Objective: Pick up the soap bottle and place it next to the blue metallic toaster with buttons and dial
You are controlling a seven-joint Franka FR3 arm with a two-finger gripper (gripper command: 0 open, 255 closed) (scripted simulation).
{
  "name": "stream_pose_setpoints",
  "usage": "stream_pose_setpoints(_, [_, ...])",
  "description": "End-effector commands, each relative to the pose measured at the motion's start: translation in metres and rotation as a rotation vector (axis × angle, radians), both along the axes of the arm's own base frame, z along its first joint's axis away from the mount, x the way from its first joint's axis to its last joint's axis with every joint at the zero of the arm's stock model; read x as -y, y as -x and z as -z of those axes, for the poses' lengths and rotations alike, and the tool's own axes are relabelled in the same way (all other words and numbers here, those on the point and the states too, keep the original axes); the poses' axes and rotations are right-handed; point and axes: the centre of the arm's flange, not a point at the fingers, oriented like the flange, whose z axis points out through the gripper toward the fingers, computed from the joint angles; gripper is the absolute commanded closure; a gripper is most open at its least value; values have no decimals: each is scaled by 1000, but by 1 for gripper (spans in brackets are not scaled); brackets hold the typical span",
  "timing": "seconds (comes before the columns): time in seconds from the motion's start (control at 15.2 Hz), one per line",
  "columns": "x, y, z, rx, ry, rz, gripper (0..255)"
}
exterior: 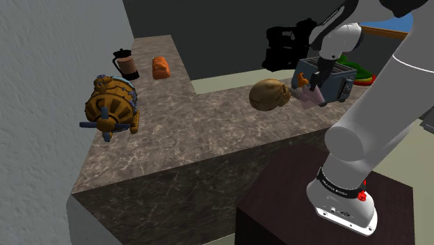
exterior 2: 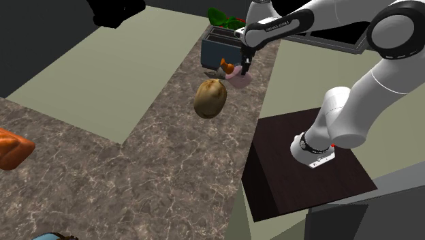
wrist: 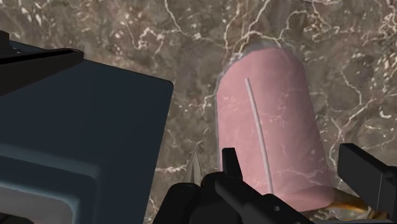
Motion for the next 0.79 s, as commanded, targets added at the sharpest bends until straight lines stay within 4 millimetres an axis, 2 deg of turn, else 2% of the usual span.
stream_pose_setpoints(0.0, [0,1,10,-2,-2,0,255])
stream_pose_setpoints(0.26, [0,1,36,-2,-2,0,255])
stream_pose_setpoints(0.73, [0,1,36,-2,-2,0,255])
